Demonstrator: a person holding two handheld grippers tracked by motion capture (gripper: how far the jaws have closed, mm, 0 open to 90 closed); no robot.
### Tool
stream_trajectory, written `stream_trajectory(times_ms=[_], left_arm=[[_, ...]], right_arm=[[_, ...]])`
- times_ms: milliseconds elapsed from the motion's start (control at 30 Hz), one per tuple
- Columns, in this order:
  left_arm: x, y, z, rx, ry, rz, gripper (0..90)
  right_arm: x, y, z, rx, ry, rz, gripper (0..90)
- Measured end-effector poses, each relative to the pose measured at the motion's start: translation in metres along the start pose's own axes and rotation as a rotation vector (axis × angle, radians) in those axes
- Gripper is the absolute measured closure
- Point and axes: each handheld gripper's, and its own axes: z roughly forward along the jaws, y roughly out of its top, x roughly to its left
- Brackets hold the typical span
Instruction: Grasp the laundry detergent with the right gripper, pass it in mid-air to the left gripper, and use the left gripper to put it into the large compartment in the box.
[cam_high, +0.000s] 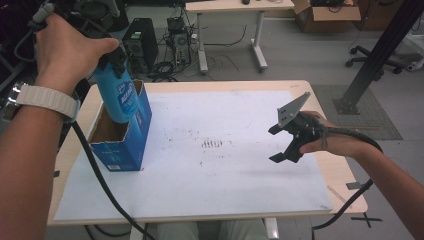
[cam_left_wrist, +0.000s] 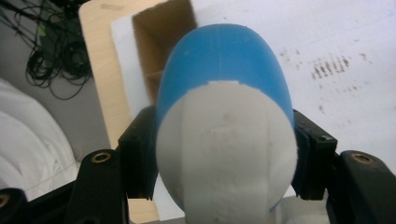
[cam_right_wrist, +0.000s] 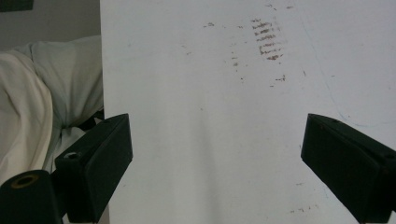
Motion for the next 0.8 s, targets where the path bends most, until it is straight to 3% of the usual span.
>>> stream_trajectory(times_ms=[333,800], left_arm=[[0.024,-0.005,0.020,-0.021,0.016,-0.082,38.1],[0.035,-0.013,0.053,-0.026,0.012,-0.096,38.1]], right_arm=[[-0.001,0.002,-0.003,-0.006,0.004,-0.003,8.7],[-0.003,0.001,0.002,0.000,0.010,0.005,8.8]])
